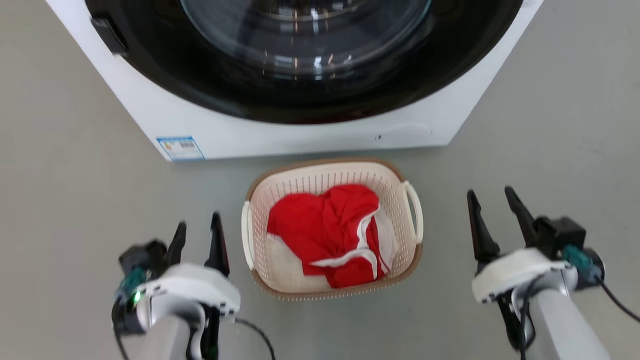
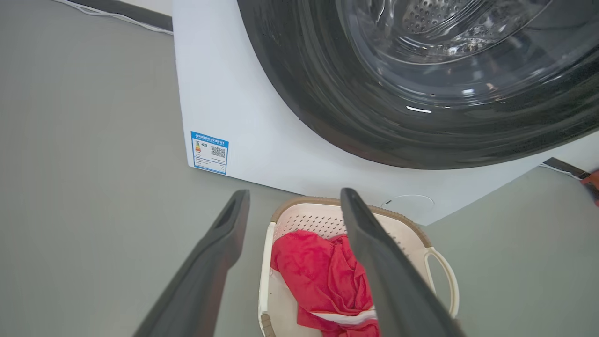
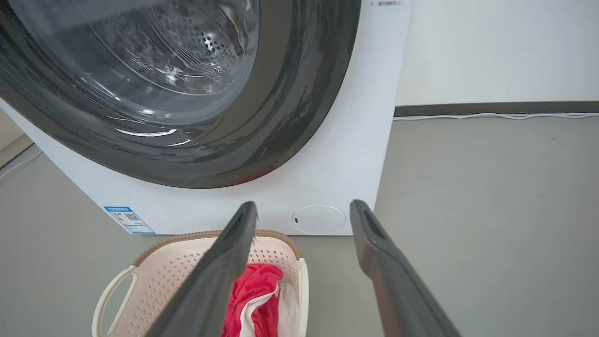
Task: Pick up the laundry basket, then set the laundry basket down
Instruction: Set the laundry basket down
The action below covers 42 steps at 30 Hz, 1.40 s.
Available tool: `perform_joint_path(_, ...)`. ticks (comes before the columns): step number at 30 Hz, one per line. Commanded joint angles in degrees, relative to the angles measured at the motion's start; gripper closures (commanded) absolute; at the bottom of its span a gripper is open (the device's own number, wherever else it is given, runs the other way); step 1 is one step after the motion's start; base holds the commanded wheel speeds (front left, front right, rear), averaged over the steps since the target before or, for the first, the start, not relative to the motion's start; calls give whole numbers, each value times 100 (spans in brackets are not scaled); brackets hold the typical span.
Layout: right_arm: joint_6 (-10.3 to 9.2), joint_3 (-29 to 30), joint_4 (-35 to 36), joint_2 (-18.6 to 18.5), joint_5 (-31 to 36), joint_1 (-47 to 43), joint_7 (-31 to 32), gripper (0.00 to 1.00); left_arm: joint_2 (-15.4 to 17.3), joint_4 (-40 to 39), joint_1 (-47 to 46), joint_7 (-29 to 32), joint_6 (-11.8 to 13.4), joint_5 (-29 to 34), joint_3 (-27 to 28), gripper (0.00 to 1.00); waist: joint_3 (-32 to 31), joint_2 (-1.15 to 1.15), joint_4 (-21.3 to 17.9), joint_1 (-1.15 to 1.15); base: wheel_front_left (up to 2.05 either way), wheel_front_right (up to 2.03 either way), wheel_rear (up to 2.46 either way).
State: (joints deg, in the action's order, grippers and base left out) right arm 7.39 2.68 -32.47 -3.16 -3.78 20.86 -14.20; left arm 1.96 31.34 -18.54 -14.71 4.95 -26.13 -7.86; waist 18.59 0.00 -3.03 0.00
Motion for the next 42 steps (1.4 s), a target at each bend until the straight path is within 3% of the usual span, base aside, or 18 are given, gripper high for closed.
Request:
perform_joint_path(1, 10, -119, 243, 28, -91, -212, -80, 0, 92, -229, 217, -29, -20, -71, 212, 0, -337, 0, 4, 0, 0, 0, 0)
perform_joint_path(15, 10, -13, 1176, 28, -145, -1328, -80, 0, 92, -1257, 1513, -29, 69, -55, 570, 0, -1135, 0, -26, 0, 0, 0, 0)
perform_joint_path(42, 10, 156, 1513, 28, -153, -2041, -80, 0, 92, -1808, 2225, -29, 156, 56, 715, 0, -1749, 0, 81, 0, 0, 0, 0)
